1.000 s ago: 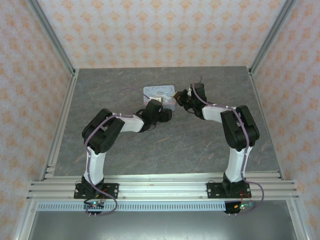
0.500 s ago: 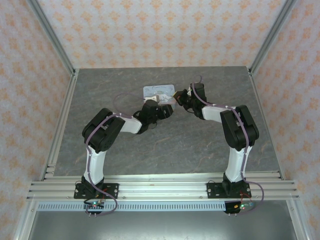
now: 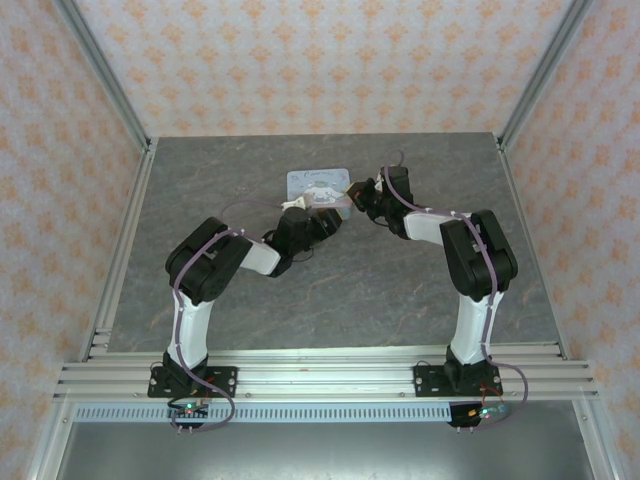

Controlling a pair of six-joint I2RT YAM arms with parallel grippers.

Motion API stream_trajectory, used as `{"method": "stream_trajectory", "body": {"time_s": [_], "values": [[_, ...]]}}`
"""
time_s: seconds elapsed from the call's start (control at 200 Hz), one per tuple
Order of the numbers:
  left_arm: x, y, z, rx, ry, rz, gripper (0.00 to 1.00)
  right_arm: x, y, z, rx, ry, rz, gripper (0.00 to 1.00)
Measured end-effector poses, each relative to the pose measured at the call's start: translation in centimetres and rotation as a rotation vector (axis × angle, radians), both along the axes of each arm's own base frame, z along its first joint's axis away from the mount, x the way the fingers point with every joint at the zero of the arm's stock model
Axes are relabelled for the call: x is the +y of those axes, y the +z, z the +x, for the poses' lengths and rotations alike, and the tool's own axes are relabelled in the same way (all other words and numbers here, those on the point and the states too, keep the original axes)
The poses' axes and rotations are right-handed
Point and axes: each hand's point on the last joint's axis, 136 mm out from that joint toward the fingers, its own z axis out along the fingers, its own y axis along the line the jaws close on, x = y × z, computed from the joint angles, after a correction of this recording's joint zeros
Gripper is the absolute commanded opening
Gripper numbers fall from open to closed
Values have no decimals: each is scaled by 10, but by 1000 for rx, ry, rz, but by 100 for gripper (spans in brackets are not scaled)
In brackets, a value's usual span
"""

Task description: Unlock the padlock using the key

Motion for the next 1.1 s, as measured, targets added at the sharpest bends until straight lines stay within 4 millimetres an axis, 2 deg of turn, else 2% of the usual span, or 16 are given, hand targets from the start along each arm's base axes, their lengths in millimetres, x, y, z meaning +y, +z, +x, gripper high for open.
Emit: {"method": "stream_trajectory", "body": {"time_s": [0.25,0.771,1.101], "values": [[-7,3,0,-3,4,-53,57,0,0,0,-1,0,0,0],[4,-1,7,12,143,-167,54,1,0,1,-6,6,5,0],[2,6,-2,-5,204,-283,50,2,0,1,-8,9,8,0]]}}
